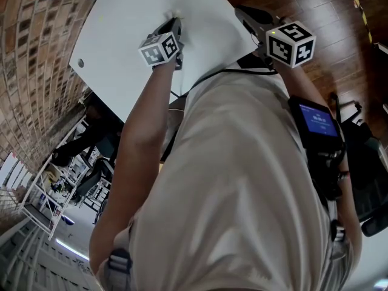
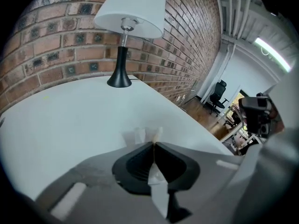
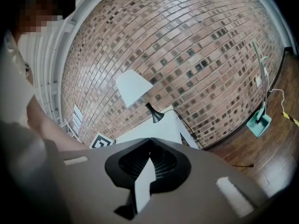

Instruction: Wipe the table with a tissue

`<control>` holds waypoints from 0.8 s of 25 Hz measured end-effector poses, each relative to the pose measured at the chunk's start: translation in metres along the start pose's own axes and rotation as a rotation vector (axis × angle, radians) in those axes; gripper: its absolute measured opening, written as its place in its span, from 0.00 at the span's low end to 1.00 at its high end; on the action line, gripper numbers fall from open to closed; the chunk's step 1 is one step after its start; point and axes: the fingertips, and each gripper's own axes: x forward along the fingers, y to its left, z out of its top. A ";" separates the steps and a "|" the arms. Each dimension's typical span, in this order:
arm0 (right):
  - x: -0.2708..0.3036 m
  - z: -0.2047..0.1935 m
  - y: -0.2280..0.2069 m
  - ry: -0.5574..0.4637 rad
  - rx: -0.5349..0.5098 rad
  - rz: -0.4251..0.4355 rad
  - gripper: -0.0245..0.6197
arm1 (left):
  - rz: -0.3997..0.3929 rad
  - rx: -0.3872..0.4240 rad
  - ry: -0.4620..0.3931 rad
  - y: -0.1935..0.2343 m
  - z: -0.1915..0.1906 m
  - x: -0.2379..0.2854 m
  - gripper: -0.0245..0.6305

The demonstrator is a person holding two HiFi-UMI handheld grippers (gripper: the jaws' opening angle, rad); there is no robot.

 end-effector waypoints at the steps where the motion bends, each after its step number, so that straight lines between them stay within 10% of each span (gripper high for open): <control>1: 0.000 0.000 0.000 0.000 0.000 -0.001 0.05 | -0.007 0.006 0.006 -0.003 -0.001 0.001 0.07; 20: -0.003 0.008 0.002 -0.023 -0.012 -0.002 0.05 | -0.197 0.054 0.088 -0.087 -0.029 0.029 0.07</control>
